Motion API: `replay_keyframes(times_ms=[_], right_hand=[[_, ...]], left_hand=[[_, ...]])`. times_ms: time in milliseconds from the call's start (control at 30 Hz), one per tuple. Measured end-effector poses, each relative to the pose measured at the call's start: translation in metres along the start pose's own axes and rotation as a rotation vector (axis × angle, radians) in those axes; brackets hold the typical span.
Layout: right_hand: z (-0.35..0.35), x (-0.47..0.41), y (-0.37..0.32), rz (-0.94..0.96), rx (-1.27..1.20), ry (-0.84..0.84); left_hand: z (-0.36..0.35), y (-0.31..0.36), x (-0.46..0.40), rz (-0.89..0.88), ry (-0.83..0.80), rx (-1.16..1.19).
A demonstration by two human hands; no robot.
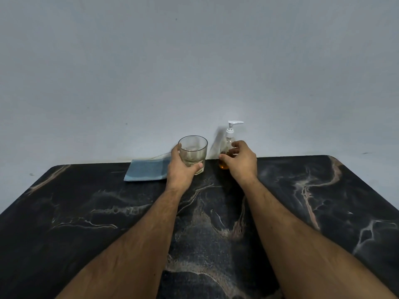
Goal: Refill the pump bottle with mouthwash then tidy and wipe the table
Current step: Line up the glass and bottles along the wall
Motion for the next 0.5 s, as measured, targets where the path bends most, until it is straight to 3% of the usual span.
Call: replay_keyframes(times_ms=[500], right_hand=[[-0.0035, 0.0087, -0.0002, 0.001, 0.040, 0.008]], left_hand=[[0.0025, 0.0069, 0.0109, 0.041, 0.008, -0.076]])
Point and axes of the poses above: each hand's wrist, its own x-axis away from the middle knuckle, its own z-axis out of the back of the hand, y = z × x, the point moved 1 cm from there along -x, towards the middle knuckle, and after that the axes turned 12 degrees about z, right-handed, at the moved point
